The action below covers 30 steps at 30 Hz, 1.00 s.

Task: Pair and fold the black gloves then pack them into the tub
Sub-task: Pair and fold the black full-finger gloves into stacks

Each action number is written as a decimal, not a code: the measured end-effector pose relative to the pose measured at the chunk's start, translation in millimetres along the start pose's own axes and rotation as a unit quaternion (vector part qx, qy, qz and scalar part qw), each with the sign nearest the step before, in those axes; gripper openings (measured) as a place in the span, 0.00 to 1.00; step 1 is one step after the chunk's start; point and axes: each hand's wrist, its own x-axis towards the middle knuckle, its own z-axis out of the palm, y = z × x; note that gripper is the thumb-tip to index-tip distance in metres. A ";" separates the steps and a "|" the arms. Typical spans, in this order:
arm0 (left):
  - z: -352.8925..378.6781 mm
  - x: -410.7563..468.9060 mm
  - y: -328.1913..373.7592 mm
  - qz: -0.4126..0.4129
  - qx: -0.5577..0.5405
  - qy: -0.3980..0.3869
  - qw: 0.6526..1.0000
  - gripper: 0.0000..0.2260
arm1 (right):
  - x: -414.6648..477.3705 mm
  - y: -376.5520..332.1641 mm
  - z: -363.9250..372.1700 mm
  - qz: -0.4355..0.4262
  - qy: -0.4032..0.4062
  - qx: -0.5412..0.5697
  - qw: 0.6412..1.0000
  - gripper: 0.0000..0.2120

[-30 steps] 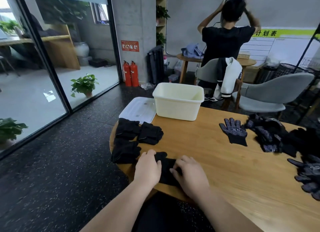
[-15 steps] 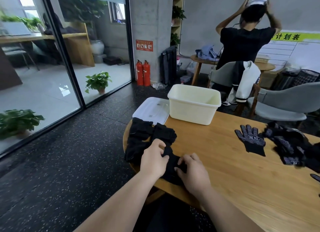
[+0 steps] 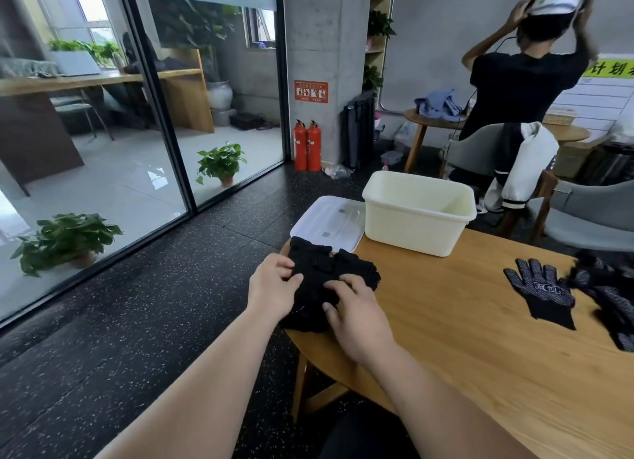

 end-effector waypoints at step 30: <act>17.9 -15.2 -33.2 0.152 0.311 0.025 0.938 0.18 | -9.6 14.8 -13.1 -0.024 -0.173 -0.134 0.976 0.31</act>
